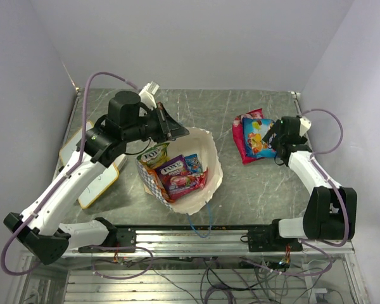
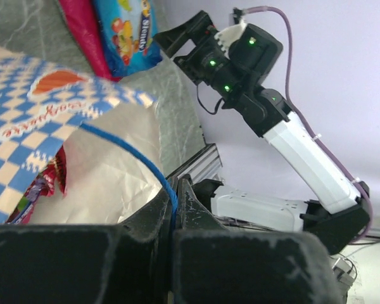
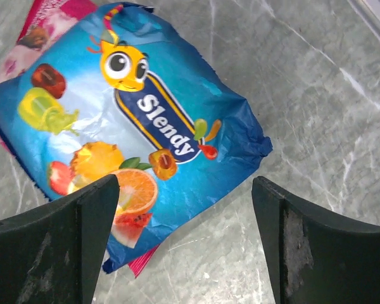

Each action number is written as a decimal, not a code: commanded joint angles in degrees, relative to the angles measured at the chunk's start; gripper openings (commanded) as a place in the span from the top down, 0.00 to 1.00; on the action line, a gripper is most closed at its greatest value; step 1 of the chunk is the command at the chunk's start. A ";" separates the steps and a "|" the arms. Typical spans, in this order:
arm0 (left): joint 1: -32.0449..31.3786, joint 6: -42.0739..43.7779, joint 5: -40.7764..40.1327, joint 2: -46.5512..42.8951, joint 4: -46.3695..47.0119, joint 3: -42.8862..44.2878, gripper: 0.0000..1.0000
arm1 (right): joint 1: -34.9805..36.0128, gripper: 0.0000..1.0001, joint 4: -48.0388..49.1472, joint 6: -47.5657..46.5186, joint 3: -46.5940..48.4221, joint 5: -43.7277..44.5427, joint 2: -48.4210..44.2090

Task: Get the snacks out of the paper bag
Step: Place the snack at the center of the board, then take out the snack from the paper bag, then place the snack at the center of the board.

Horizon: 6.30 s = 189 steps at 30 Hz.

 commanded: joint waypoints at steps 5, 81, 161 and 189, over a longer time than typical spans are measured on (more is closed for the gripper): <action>-1.58 -1.28 5.81 -3.97 9.11 -2.58 0.93 | 7.86 0.12 -7.74 -14.81 9.81 -7.45 -3.32; -6.57 2.55 5.49 -4.11 4.72 -0.36 0.93 | 62.11 0.37 18.93 -78.03 -4.20 -28.01 9.45; -6.54 -7.66 -21.46 -8.43 -0.67 -5.25 0.93 | 60.52 1.00 -4.07 -52.22 23.83 -9.80 -33.01; -6.50 3.47 -9.36 -2.55 -4.52 3.21 0.93 | 25.44 1.00 -10.77 -32.42 28.68 26.56 5.57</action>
